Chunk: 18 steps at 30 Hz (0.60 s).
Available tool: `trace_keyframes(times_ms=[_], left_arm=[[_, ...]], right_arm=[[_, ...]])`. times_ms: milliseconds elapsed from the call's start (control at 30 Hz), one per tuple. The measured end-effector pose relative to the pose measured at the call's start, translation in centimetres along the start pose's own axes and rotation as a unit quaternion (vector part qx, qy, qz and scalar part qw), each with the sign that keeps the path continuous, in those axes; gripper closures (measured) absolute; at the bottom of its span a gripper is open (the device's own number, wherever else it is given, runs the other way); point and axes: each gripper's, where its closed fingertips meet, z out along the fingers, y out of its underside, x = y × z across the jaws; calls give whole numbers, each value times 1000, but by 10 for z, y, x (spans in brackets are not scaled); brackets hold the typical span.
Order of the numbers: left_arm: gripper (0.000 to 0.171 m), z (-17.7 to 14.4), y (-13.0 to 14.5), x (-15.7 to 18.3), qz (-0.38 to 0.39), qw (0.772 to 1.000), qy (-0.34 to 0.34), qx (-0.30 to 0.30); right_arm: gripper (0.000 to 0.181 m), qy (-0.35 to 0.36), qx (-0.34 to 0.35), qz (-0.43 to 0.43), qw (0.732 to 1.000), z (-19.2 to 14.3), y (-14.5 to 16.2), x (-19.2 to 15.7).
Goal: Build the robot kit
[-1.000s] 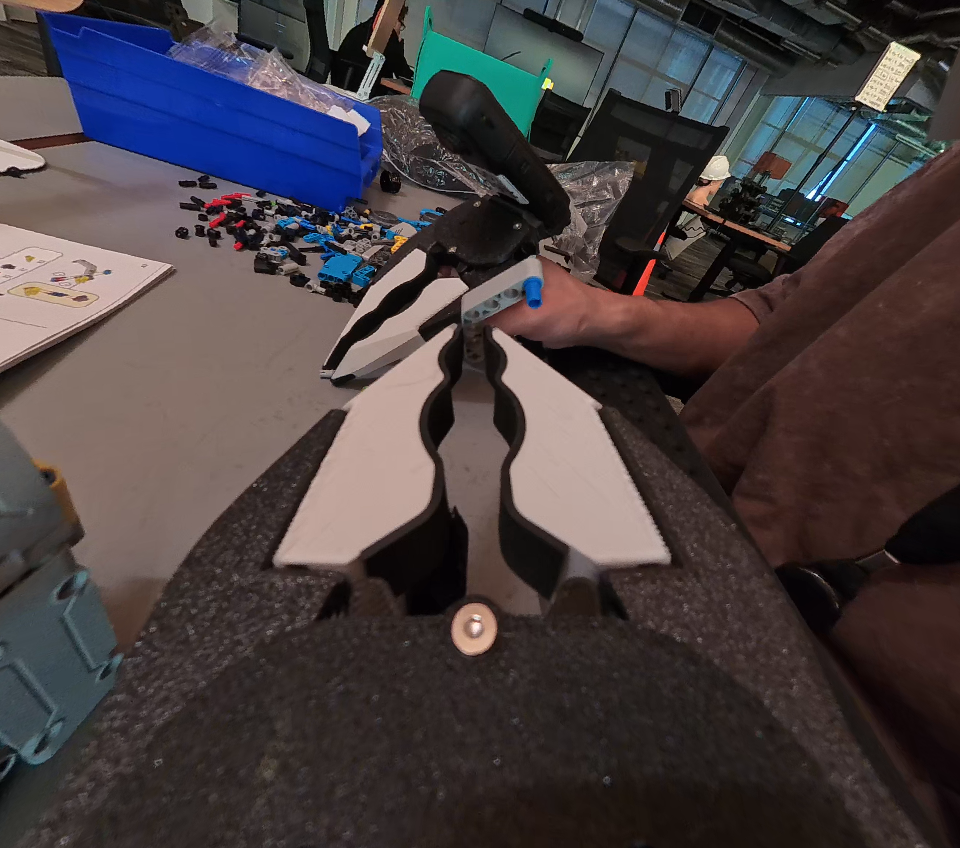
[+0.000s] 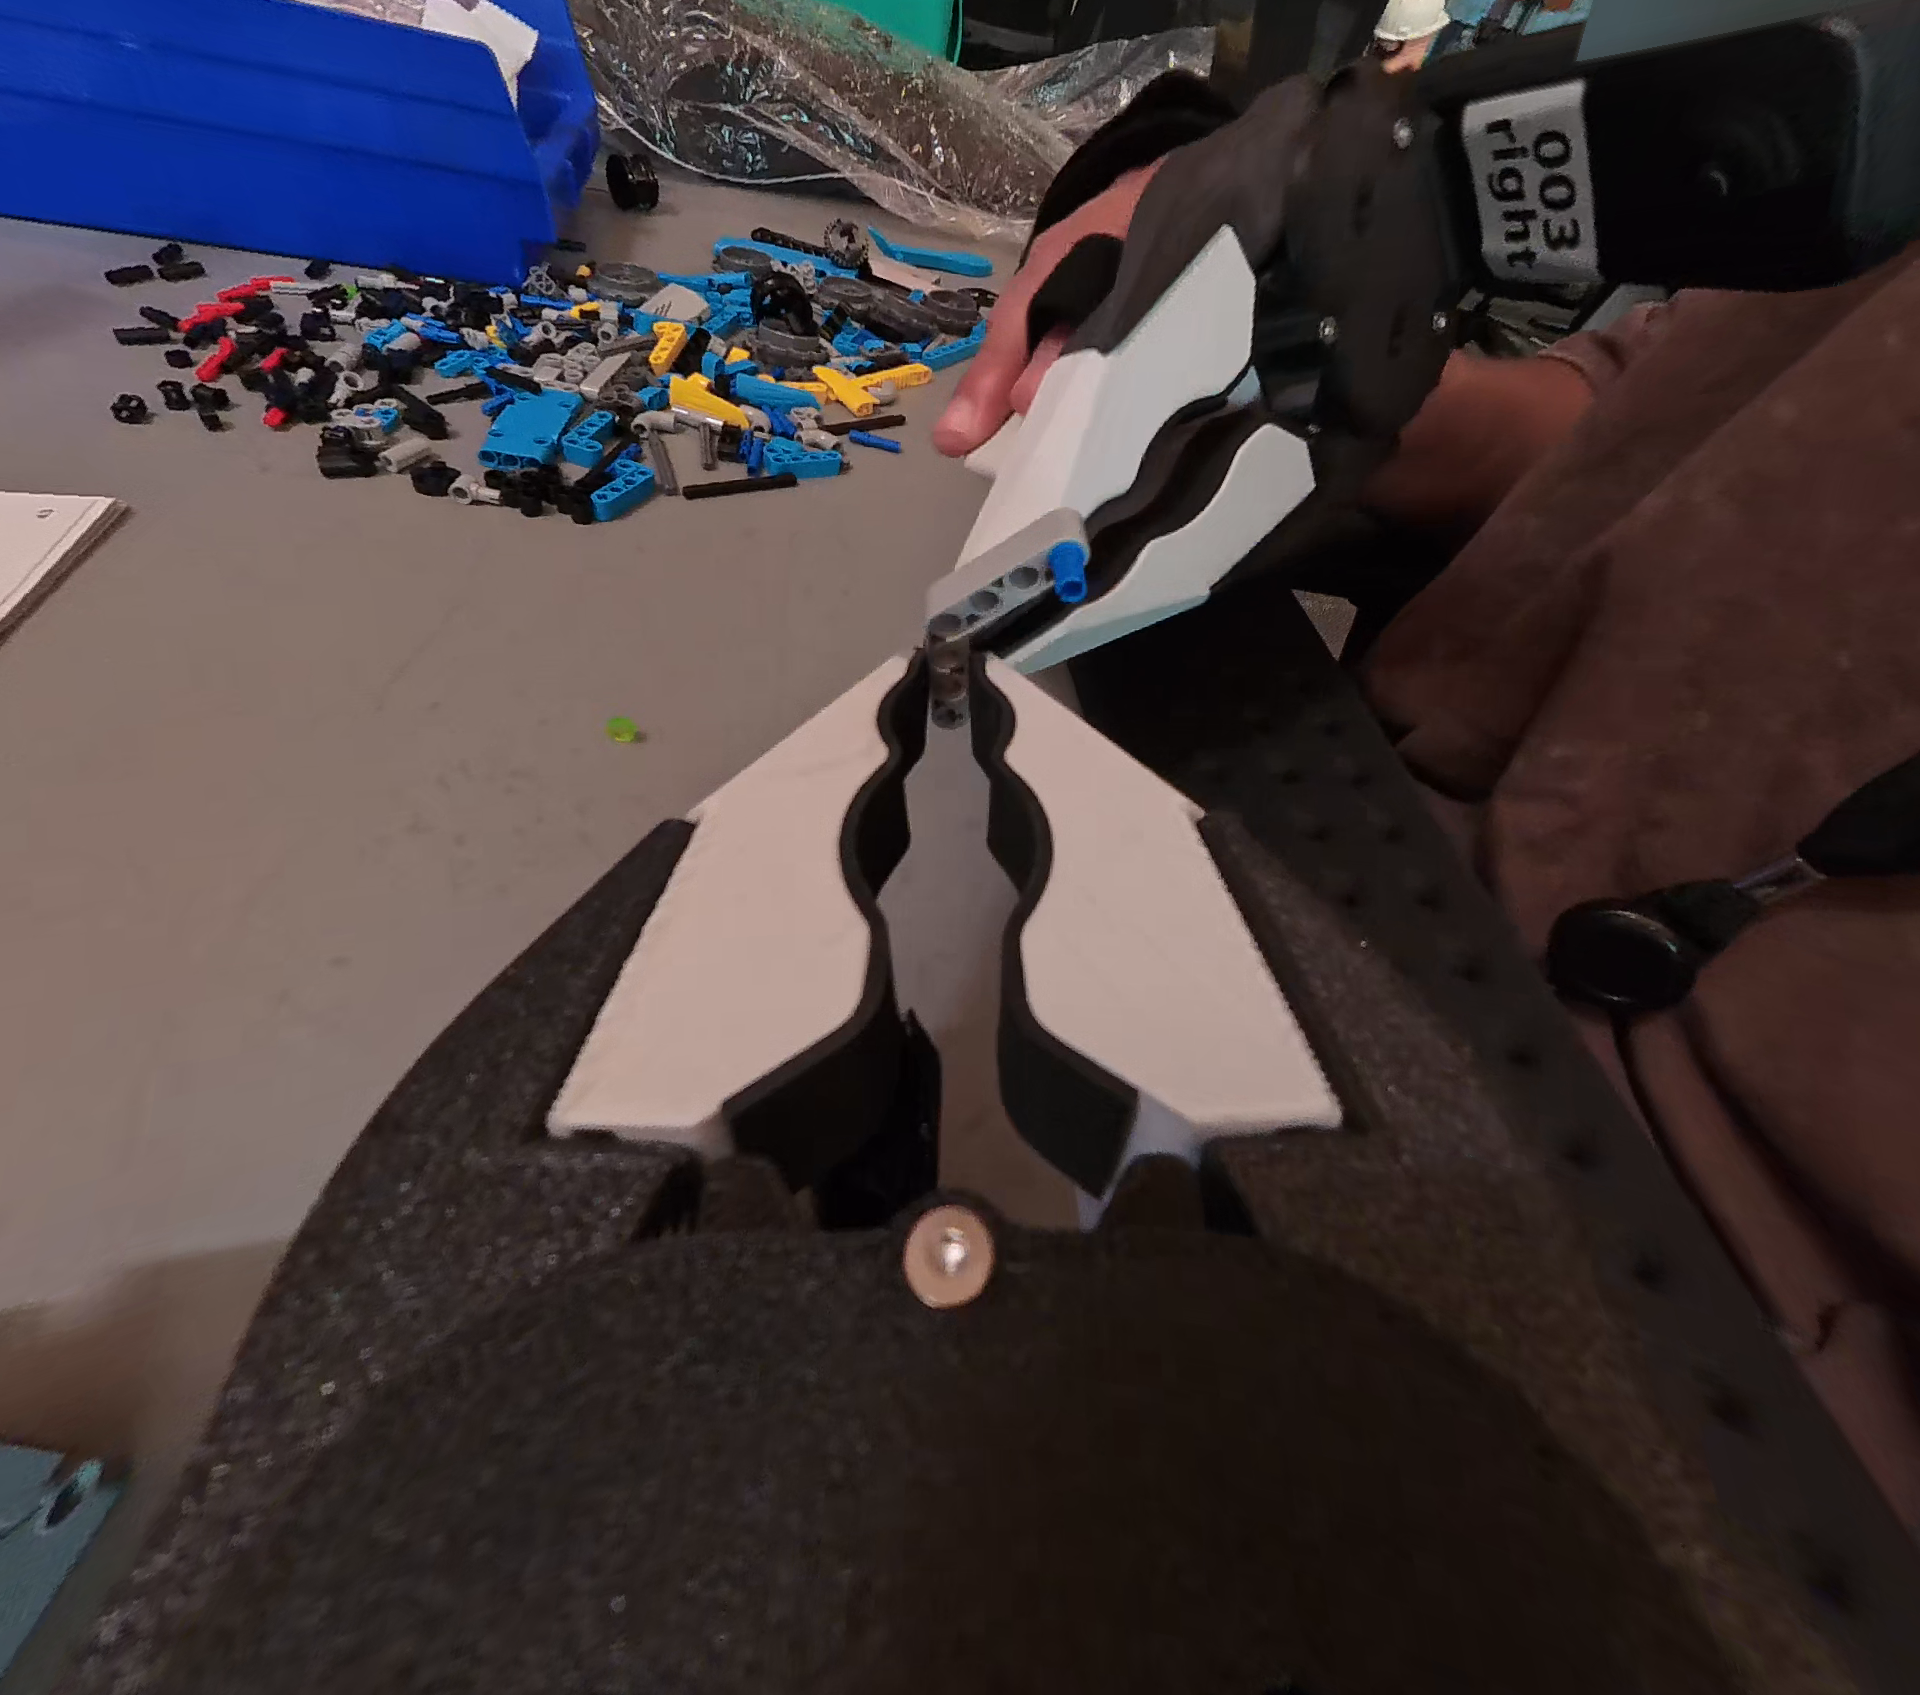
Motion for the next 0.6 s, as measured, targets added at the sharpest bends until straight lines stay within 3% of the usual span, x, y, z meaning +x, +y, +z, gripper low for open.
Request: trace_keyframes(times_ms=[600], left_arm=[[165,0,3,4,-16,1000,23,-9]], right_arm=[[177,10,22,-42,999,-3,-6,1]])
